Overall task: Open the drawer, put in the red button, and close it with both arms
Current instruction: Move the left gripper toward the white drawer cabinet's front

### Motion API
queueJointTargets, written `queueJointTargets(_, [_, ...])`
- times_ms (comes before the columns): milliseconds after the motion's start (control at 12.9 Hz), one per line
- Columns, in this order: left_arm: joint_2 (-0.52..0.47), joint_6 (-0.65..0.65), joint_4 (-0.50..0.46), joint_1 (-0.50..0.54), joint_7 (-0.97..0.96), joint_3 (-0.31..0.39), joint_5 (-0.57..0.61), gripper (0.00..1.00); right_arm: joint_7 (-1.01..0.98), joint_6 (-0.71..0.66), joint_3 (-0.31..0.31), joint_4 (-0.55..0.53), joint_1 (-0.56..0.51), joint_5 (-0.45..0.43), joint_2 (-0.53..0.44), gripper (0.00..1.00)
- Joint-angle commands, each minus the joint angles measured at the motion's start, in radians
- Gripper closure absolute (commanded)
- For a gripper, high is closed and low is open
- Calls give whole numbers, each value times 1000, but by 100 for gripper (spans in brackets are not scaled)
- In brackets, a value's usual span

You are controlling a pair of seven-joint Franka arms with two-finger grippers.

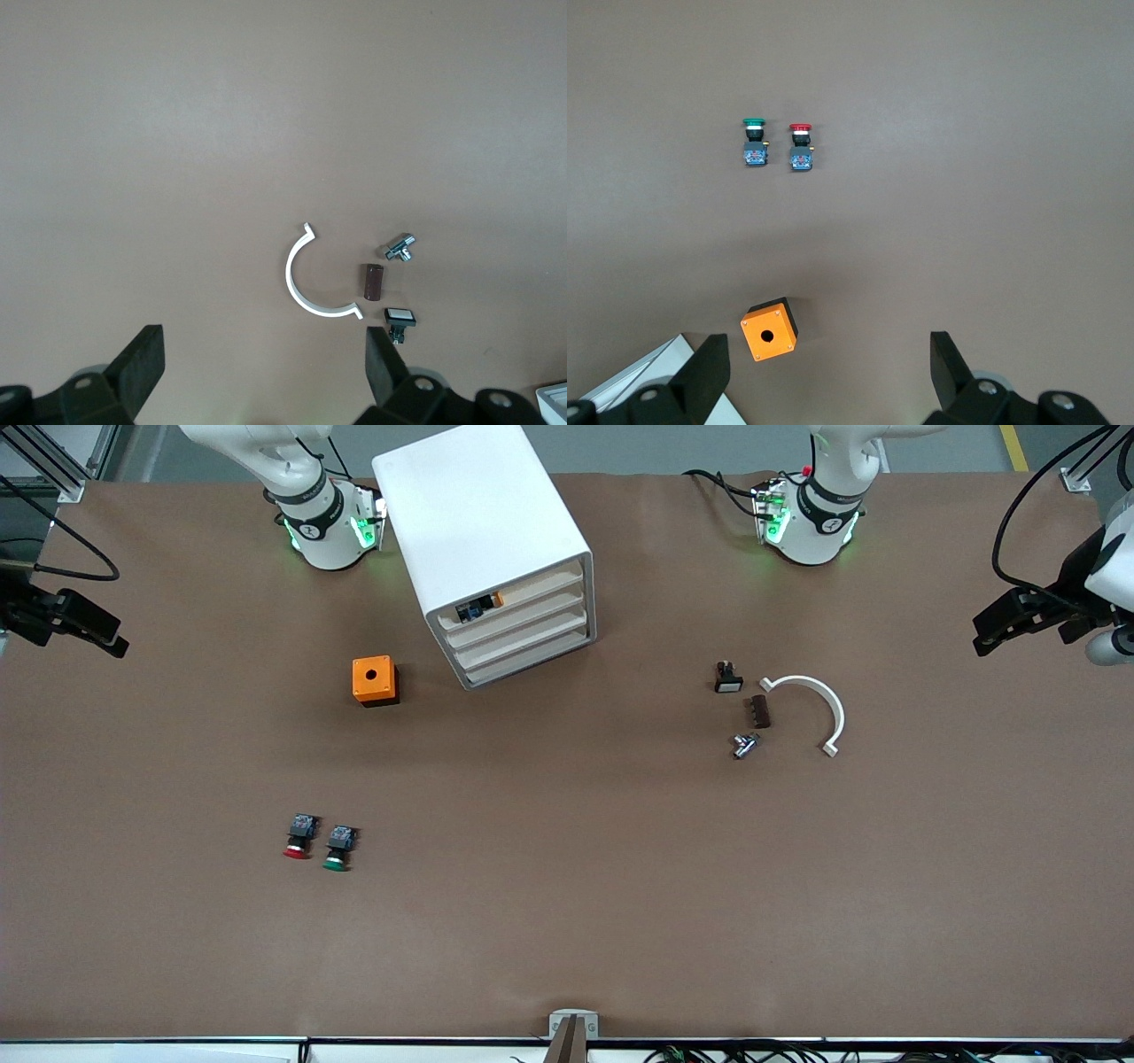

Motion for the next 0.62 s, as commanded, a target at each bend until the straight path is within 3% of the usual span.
queueJointTargets(0, [11, -22, 26, 3, 18, -7, 23, 0, 8, -8, 11, -9, -18, 7, -9, 0])
queueJointTargets(232, [19, -22, 30, 4, 15, -7, 23, 0, 4, -5, 11, -9, -16, 7, -9, 0])
queueJointTargets(542, [111, -19, 27, -10, -11, -10, 20, 0, -9, -1, 11, -6, -16, 7, -9, 0])
